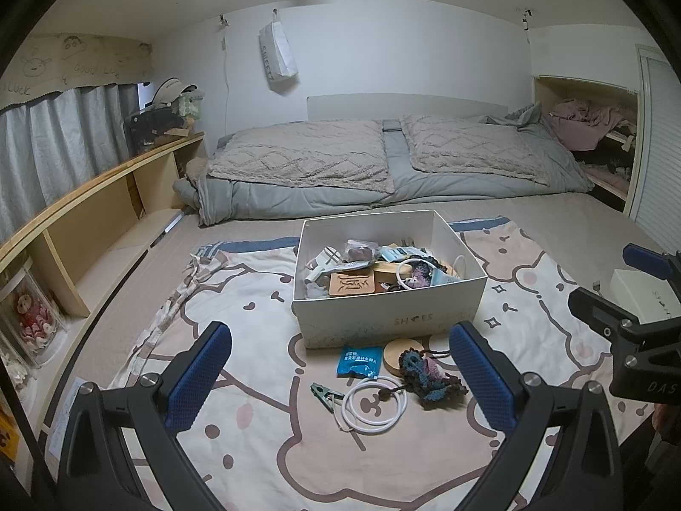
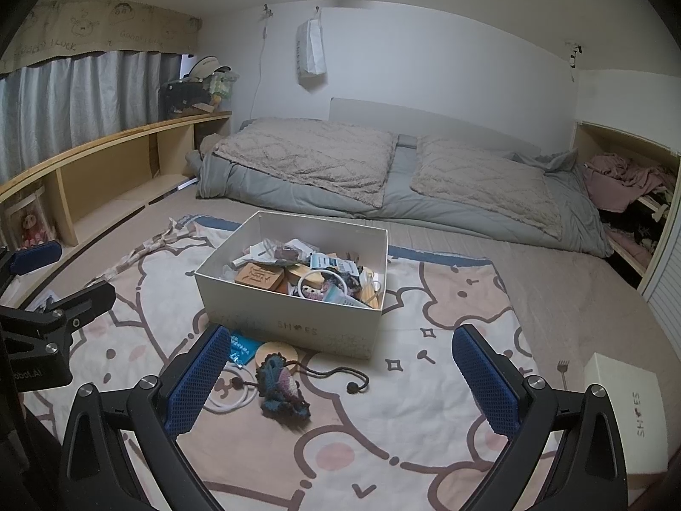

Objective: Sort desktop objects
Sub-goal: 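Move both tools toward the crocheted plush beside the shoe box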

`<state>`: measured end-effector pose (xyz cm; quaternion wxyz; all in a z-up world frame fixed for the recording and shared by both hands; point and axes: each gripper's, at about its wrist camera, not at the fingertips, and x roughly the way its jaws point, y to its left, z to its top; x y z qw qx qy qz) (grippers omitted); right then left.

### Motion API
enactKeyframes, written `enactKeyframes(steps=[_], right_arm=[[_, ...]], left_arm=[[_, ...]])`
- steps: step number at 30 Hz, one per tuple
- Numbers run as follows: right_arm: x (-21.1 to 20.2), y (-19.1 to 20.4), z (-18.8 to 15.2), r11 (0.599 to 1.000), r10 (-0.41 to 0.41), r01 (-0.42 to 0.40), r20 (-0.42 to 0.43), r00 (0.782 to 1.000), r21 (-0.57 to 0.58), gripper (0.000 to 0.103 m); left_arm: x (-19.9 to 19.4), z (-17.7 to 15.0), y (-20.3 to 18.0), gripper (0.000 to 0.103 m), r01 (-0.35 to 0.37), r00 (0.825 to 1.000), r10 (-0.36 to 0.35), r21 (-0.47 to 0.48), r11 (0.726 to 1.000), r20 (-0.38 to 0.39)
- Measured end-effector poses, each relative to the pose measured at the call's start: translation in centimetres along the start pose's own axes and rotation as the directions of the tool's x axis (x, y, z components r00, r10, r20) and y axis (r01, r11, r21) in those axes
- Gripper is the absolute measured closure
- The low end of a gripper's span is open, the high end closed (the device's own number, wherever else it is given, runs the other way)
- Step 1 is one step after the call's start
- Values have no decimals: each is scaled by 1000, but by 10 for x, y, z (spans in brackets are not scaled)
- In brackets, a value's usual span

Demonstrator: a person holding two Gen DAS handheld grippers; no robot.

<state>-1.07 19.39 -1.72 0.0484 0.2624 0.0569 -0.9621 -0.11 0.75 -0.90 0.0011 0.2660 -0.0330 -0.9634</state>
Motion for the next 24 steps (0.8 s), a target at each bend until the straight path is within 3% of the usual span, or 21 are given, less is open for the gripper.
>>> enactKeyframes(steps=[11, 24], right_arm=[[0, -7, 5, 1000, -6, 6, -3, 1000, 14, 0], [10, -20, 10, 1000, -23, 24, -33, 999, 16, 0]], left_arm=[[3, 1, 10, 0, -15, 1000, 15, -26, 1000, -4], [19, 12, 31, 0, -41, 997, 42, 13, 999, -57]])
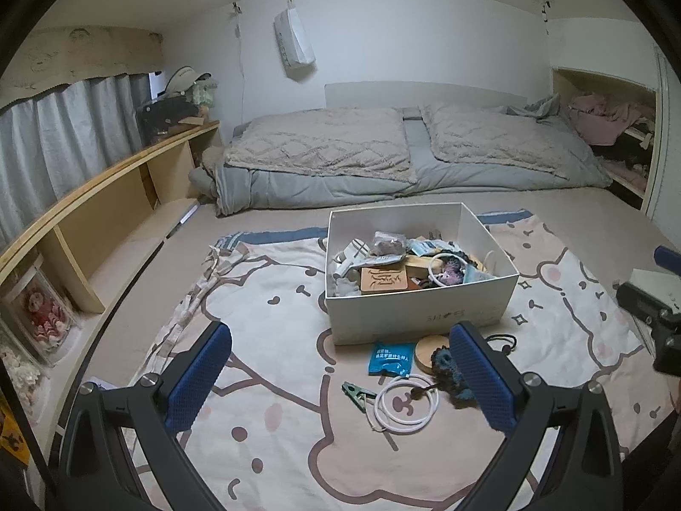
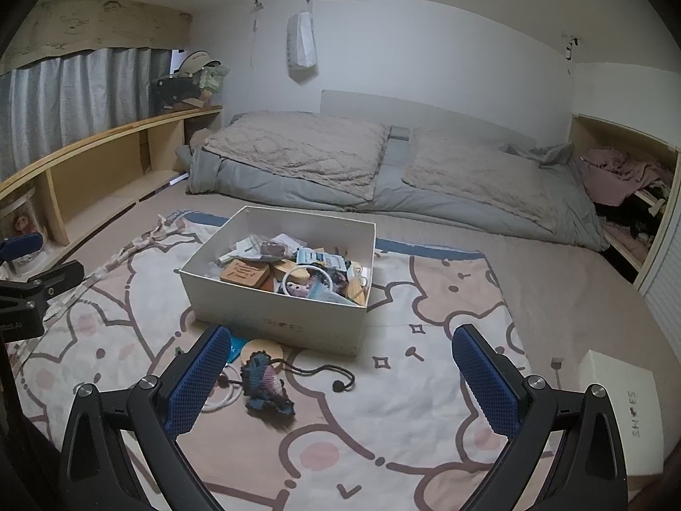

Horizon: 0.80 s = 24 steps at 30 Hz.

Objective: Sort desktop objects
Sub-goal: 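Move both tools toward the crocheted plush beside the shoe box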

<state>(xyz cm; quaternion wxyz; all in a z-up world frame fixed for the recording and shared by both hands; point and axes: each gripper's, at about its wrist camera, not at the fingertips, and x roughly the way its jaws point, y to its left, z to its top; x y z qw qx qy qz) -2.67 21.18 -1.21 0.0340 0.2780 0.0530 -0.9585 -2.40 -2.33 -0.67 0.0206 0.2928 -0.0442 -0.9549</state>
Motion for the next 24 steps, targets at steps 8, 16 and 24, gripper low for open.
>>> enactKeyframes(steps=[8, 16, 24], right_arm=[[12, -7, 12, 1000, -28, 28, -1, 1000, -6, 0], [38, -9, 21, 1000, 14, -13, -50, 999, 17, 0], [83, -5, 16, 998, 59, -56, -174, 983, 21, 0]], left_arm=[[16, 15, -5, 0, -26, 1000, 26, 37, 999, 4], [44, 22, -13, 0, -27, 999, 29, 86, 996, -29], [86, 14, -16, 0, -9, 987, 24, 94, 995, -157]])
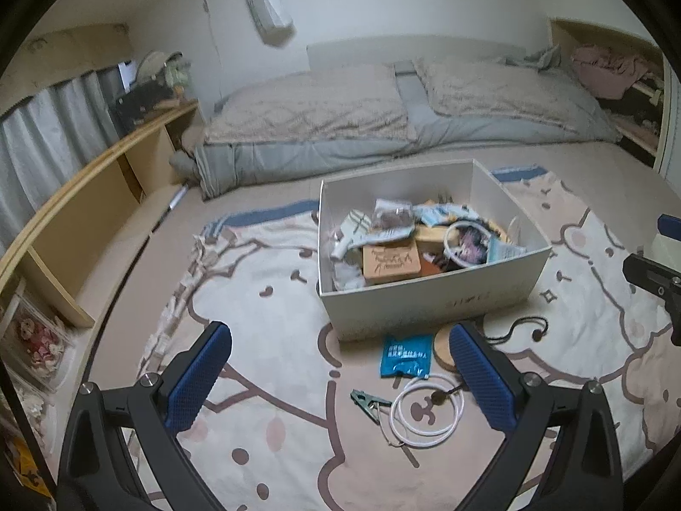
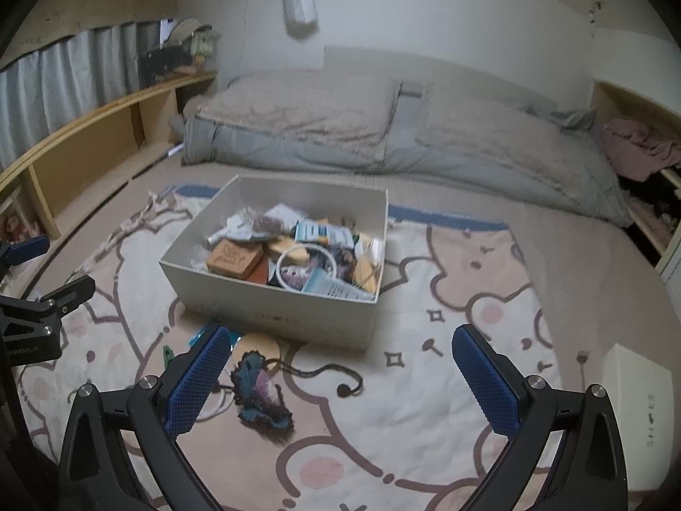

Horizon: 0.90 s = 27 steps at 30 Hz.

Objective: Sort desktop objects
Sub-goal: 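Move both tools toward the crocheted plush beside the shoe box, then lower the right tool over the blue crocheted plush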

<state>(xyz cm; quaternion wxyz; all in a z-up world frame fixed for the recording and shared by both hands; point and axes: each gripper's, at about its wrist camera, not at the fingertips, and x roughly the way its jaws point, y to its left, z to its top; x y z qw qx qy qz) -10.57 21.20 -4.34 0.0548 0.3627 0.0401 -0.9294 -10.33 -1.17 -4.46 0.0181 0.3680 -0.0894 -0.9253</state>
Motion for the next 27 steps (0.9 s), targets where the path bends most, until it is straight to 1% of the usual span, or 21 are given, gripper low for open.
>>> enactKeyframes(steps=[3, 7, 11, 14, 16, 18, 20, 24, 27], right_arm=[[12, 3, 0, 1000, 24, -24, -24, 999, -7, 0], [29, 8, 0, 998, 58, -59, -55, 997, -19, 0], [45, 15, -7, 996, 83, -86, -83, 993, -32, 0], [58, 17, -18, 994, 110, -111, -111, 988, -7, 0], [66, 18, -26, 993, 118, -116, -132, 984, 22, 0], [74, 19, -36, 992, 124, -116, -153, 980, 57, 0], [79, 20, -42, 992, 113, -103, -160, 981, 68, 0], [90, 29, -52, 998, 59, -56, -163, 985, 21, 0], [98, 37, -59, 999, 45, -47, -157, 987, -6, 0]], left_arm=[[14, -3, 0, 0, 14, 999, -14, -7, 1000, -48], [32, -10, 2, 0, 34, 993, -38, -33, 999, -114], [48, -19, 2, 0, 26, 986, -33, -44, 999, -165], [59, -31, 8, 0, 23, 979, -41, -94, 995, -199], [62, -37, 15, 0, -2, 979, -29, -154, 988, -200], [65, -43, 18, 0, -11, 979, -28, -189, 982, -202], [69, -48, 18, 0, -25, 981, -13, -195, 980, -192], [76, -60, 13, 0, -36, 984, 3, -189, 981, -176], [83, -68, 9, 0, -31, 983, -2, -180, 983, -181]])
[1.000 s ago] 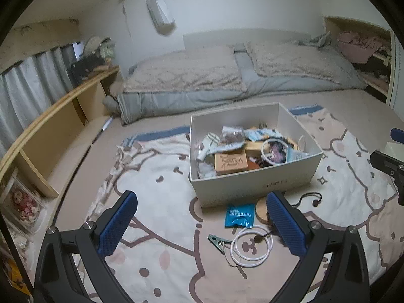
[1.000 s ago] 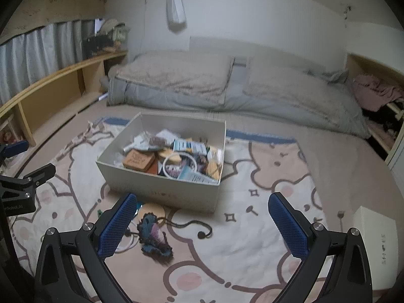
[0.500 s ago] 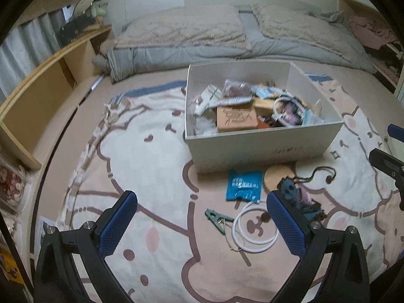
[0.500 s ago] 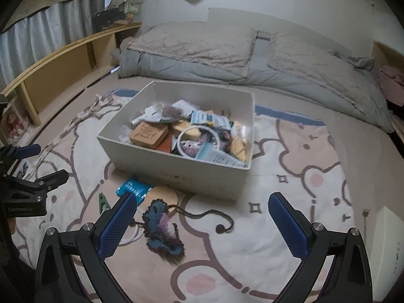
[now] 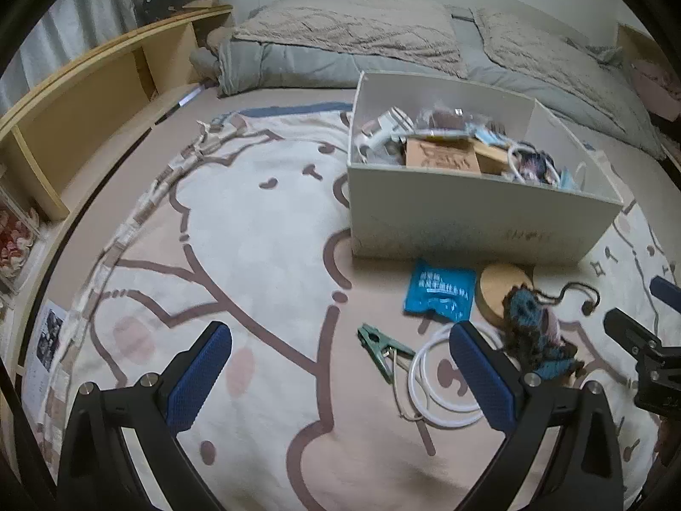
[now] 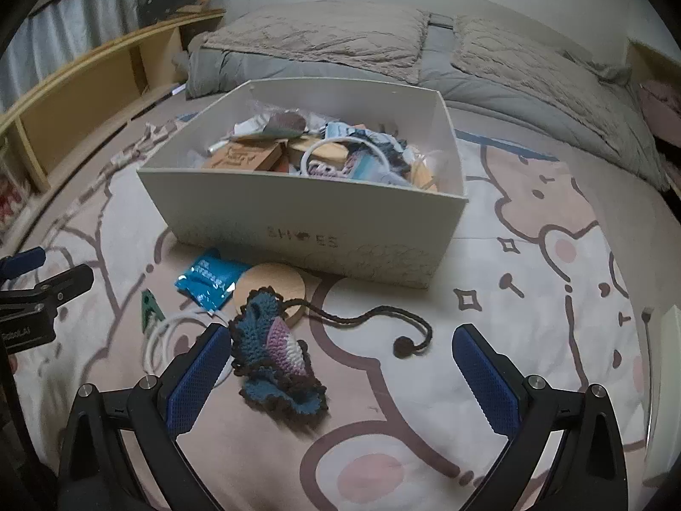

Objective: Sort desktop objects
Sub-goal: 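Lower the right tool over the blue crocheted plush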

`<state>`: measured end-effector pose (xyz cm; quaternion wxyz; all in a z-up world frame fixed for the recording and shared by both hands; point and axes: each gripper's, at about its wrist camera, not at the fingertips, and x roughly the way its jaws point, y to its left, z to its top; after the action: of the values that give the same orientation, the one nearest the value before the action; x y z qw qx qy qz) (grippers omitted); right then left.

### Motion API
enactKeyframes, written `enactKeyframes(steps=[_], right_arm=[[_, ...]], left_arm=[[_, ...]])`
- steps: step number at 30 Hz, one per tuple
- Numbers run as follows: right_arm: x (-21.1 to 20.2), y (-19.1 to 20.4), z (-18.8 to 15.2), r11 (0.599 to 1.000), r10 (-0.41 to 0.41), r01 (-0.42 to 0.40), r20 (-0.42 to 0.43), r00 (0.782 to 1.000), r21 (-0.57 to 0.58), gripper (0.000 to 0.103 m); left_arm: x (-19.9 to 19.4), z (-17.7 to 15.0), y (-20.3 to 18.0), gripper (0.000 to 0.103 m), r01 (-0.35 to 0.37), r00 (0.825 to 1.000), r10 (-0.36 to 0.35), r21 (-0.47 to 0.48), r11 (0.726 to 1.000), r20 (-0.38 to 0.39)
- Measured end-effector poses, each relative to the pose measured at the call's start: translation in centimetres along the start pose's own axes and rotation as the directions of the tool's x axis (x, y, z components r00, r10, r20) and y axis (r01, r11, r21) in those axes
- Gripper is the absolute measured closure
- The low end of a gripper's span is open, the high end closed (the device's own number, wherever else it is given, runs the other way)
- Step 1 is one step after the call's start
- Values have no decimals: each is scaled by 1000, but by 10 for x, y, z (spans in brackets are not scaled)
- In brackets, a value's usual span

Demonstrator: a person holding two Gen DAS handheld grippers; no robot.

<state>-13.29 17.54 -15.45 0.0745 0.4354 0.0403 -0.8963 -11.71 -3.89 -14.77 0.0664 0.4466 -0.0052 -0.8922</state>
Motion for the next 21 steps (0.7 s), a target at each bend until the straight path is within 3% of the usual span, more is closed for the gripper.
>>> enactKeyframes(steps=[11, 21], right_arm=[[39, 18, -16, 997, -69, 69, -4, 998, -34, 0], [64, 12, -15, 987, -159, 158, 16, 987, 34, 0]], left_arm=[[19, -25, -20, 0, 24, 999, -22, 97, 995, -27], [43, -40, -17, 0, -17, 994, 29, 110, 994, -104]])
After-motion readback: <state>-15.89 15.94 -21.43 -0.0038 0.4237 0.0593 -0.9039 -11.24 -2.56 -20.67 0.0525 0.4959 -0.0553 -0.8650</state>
